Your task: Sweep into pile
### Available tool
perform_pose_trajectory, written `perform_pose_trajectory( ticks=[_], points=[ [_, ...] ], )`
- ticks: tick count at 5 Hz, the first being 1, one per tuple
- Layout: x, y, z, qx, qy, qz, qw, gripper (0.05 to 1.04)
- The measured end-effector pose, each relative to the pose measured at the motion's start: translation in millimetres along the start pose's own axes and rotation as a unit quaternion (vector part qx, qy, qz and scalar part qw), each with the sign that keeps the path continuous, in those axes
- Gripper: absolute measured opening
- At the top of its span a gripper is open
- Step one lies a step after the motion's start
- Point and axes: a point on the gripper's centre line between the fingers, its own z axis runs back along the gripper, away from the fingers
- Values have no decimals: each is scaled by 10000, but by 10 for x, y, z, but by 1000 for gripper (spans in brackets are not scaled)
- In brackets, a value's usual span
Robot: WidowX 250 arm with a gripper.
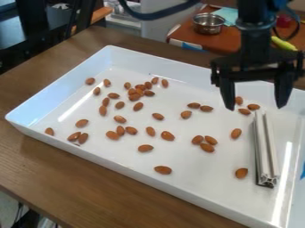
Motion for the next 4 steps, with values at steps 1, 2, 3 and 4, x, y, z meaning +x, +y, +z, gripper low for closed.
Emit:
perform_pose_trajectory(
  ticks=[1,2,3,4],
  points=[
    [-3,-29,-108,80,-51,44,9999,1000],
    [-21,-64,-202,120,-65,36,9999,1000],
    [-13,-51,-282,171,-69,103,9998,1000],
    [-14,-80,-329,163,-110,101,9998,1000]
  ],
)
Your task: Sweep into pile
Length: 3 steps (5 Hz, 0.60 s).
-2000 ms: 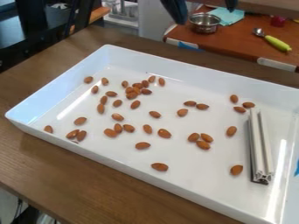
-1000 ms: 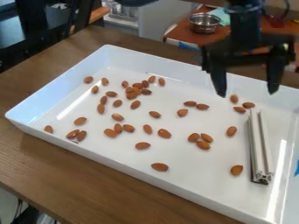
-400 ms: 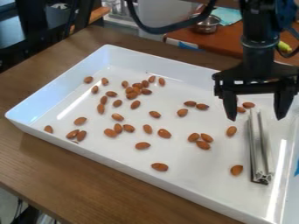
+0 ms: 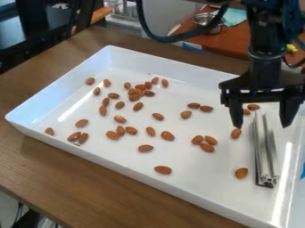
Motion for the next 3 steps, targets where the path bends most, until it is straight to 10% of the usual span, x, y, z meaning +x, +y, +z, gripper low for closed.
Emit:
perform_pose_trajectory(
  ticks=[3],
  points=[
    [-49,-30,-188,100,39,36,9999,966]
  ],
)
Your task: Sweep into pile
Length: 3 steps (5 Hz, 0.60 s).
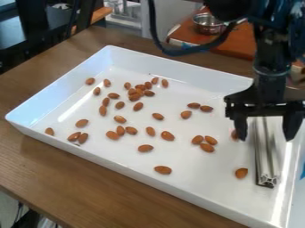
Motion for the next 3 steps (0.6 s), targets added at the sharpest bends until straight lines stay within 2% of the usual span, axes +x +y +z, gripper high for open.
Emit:
perform_pose_trajectory(
  ticks=[2,3],
  points=[
    [-30,42,-60,13,-43,-137,9999,401],
    [-83,134,-26,-11,26,-278,9996,376]
  ],
)
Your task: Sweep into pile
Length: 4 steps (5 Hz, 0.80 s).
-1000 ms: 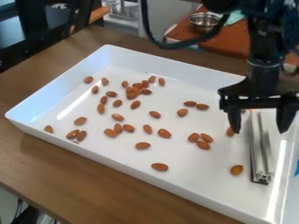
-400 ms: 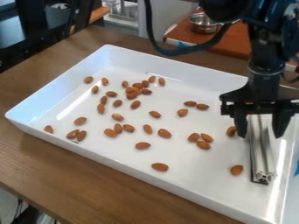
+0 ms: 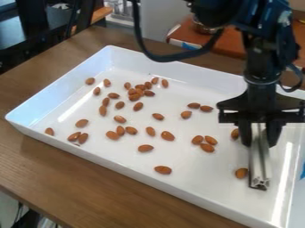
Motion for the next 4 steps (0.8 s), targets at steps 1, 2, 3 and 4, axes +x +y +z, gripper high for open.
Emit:
perform_pose_trajectory(
  ticks=[1,2,3,4],
  points=[
    [42,131,7,9,47,-48,10000,376],
    [143,405,63,303,-16,-99,9995,376],
    [266,704,84,488,-57,-100,9987,376],
    [346,1054,151,630,-112,-123,9979,376]
  ],
)
